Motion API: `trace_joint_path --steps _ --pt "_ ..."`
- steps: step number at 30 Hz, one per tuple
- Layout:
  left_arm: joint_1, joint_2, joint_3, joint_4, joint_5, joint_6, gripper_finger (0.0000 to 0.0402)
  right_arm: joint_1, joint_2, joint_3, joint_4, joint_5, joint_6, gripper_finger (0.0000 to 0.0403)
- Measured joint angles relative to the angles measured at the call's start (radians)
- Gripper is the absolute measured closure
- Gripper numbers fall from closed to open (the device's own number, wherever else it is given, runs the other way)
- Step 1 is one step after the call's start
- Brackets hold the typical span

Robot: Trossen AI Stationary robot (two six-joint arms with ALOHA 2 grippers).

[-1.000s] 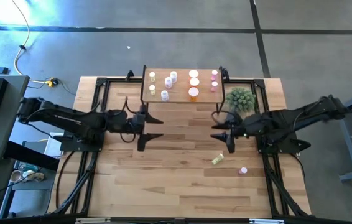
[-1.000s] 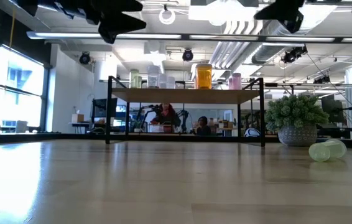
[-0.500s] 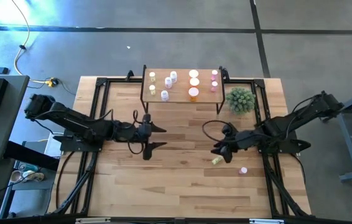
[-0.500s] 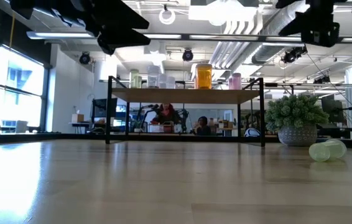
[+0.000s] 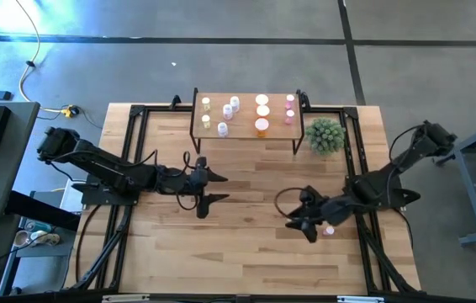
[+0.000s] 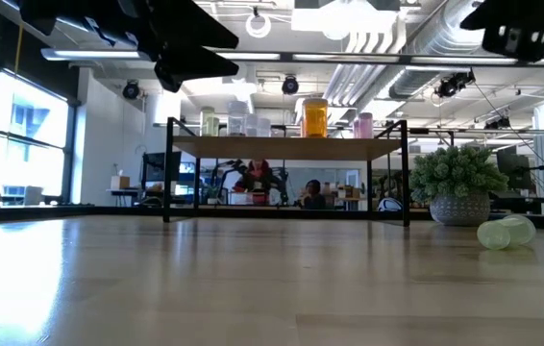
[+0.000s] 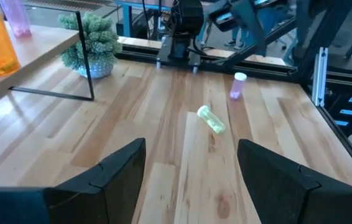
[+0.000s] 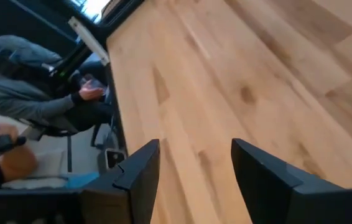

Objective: Pick and place medicine bottles onto shelf by color
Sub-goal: Put the pink pill bottle aligned with the other pink bottle on the shelf

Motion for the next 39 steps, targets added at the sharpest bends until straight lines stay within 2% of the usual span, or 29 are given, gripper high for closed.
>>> trace_joint_path --steps 4,8,13,17,21,25,32,39 --pt "0.0 0.0 0.0 0.027 0.002 0.0 0.0158 0.051 -0.006 0.018 -0.025 0.002 0.006 0.0222" --pt "0.0 0.0 0.0 0.074 0.002 0.001 0.0158 0.095 -0.004 0.111 -0.117 0.039 -0.038 0.023" --pt "0.0 -0.001 0.0 0.1 0.002 0.001 0.0158 0.145 -0.004 0.249 -0.38 0.12 -0.065 0.0238" --pt "0.0 -0.001 0.0 0.099 0.001 0.0 0.0158 0.166 -0.004 0.314 -0.63 0.125 0.033 0.0238" --pt "0.0 -0.001 0.0 0.098 -0.001 0.0 0.0158 0.178 -0.003 0.324 -0.819 0.037 0.193 0.0238" --pt "0.001 -0.001 0.0 0.098 -0.003 0.0 0.0158 0.186 -0.003 0.297 -0.897 -0.084 0.342 0.0238" --pt "0.001 -0.001 0.0 0.098 -0.047 0.002 0.0158 0.201 -0.003 0.238 -0.879 -0.212 0.478 0.0238" --pt "0.001 -0.001 0.0 0.096 -0.05 0.001 0.0158 0.201 0.001 0.218 -0.869 -0.235 0.516 0.0238"
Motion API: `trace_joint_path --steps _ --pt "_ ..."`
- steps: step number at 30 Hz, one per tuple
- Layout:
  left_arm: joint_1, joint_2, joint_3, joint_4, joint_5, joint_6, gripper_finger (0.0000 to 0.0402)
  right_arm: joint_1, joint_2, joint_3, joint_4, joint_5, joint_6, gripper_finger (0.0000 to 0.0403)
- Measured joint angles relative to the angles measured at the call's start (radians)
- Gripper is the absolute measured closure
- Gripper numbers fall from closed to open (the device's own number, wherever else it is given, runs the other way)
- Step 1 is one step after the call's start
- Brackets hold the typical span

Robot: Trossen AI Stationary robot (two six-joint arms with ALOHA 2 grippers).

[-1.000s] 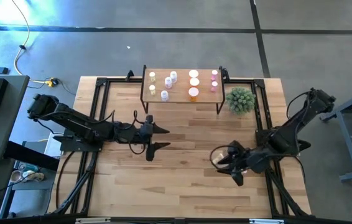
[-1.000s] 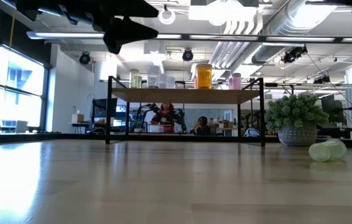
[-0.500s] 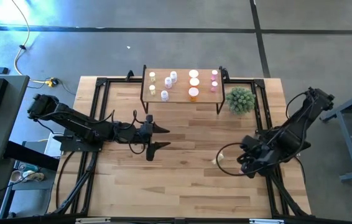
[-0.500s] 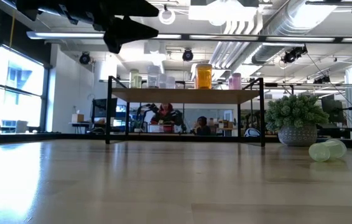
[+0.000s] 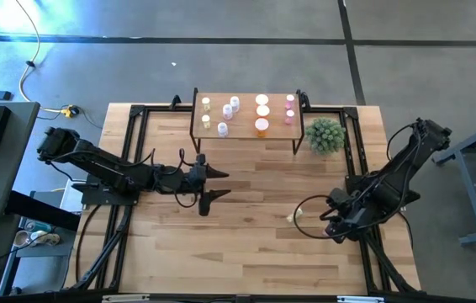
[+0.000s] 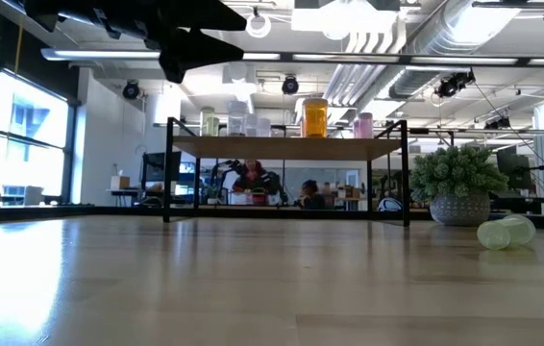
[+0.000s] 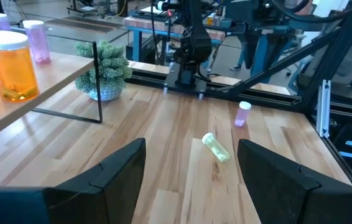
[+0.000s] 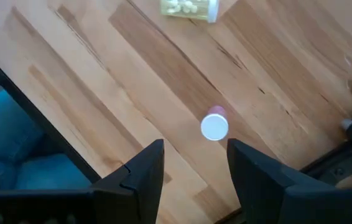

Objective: Pick and place medicine bottles onto shelf by color
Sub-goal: Put the pink pill bottle aligned with the other pink bottle on the shelf

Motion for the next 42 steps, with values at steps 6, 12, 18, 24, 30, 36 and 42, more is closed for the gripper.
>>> trace_joint_path --steps 6,12,18,24,30,36,42 --pt "0.0 0.0 0.0 -0.004 0.0 0.0 0.0158 0.008 0.034 0.0 0.003 0.007 0.039 0.0238" --pt "0.0 0.0 0.0 -0.003 0.0 0.001 0.0158 0.046 0.114 0.0 0.005 0.004 0.048 0.0238" --pt "0.0 0.0 0.0 -0.003 0.0 0.001 0.0158 0.082 0.178 0.0 0.044 -0.003 0.049 0.0231" --pt "0.0 0.0 0.0 -0.003 0.0 -0.005 0.0158 0.092 0.243 0.0 0.067 -0.005 0.055 0.0194" --pt "0.0 0.0 0.0 -0.003 0.0 -0.016 0.0158 0.091 0.317 0.0 0.045 -0.001 0.126 0.0176" --pt "-0.001 0.0 0.0 -0.003 0.0 -0.016 0.0158 0.091 0.376 0.0 0.016 0.004 0.217 0.0176" --pt "-0.001 0.0 0.0 -0.003 0.0 -0.016 0.0158 0.091 0.428 0.0 0.01 0.01 0.268 0.0176"
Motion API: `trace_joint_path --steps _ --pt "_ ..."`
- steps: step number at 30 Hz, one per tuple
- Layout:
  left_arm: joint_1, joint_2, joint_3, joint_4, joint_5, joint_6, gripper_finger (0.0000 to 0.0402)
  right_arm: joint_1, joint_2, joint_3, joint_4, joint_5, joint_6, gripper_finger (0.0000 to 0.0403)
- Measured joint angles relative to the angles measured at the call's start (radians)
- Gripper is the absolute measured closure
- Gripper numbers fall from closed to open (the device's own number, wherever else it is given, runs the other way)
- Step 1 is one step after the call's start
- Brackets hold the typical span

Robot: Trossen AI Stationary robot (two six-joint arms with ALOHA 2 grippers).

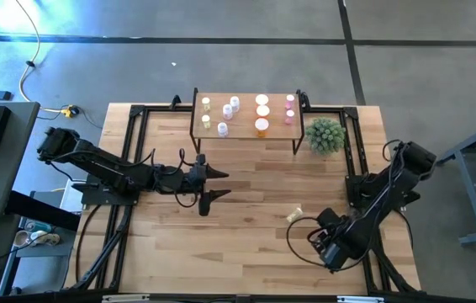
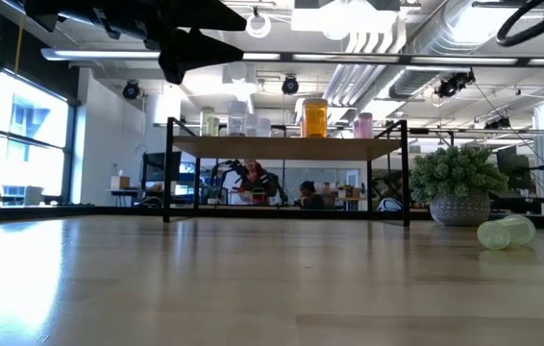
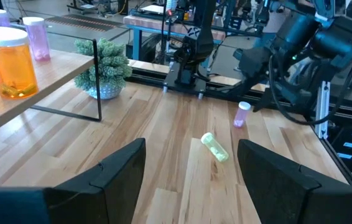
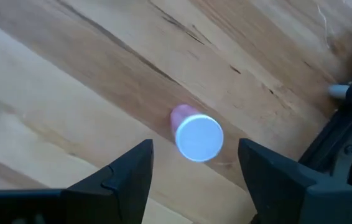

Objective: Pick and place medicine bottles onto shelf by color
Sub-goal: Put the pink pill bottle aligned with the other pink bottle on the shelf

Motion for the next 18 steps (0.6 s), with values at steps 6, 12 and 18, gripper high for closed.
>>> trace_joint_path --steps 6,12,18 --pt "0.0 0.0 0.0 0.0 0.0 0.0 0.0158 0.0 0.049 0.0 -0.003 0.013 0.02 0.0176" --pt "0.0 0.0 0.0 0.0 0.0 0.0 0.0158 0.0 0.07 0.0 -0.005 0.014 0.021 0.0182" --pt "0.0 0.0 0.0 0.0 0.0 0.0 0.0158 0.0 0.07 0.0 -0.012 0.024 0.042 0.0217"
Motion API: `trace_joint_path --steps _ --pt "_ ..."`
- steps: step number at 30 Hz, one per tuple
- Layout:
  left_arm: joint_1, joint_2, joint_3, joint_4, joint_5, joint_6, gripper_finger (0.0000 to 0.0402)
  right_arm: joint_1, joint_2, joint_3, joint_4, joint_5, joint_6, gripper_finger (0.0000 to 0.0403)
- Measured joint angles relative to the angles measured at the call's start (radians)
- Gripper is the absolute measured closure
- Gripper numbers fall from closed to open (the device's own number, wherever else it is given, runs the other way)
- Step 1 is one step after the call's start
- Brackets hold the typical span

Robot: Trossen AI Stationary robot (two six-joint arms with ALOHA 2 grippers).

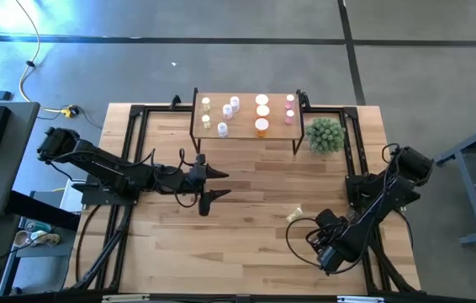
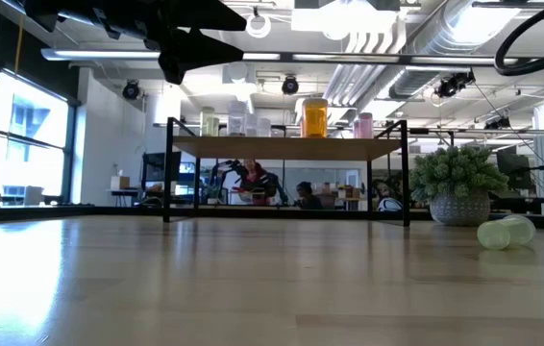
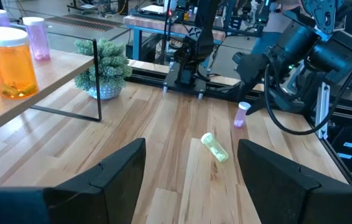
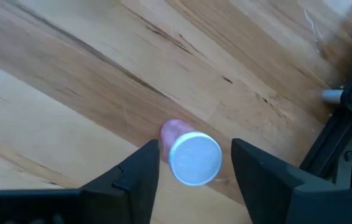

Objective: Pick and place medicine bottles onto shelf by color
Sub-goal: Put the pink pill bottle aligned with the other pink bottle on the shelf

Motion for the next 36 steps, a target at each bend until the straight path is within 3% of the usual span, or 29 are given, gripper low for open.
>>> trace_joint_path --steps 21,36 --pt "0.0 0.0 0.0 0.0 0.0 0.0 0.0158 0.0 0.0 0.0 0.021 -0.034 0.011 0.0297" --pt "0.002 0.0 0.0 -0.001 0.0 0.0 0.0158 -0.026 -0.046 0.078 0.017 -0.014 -0.015 0.0303"
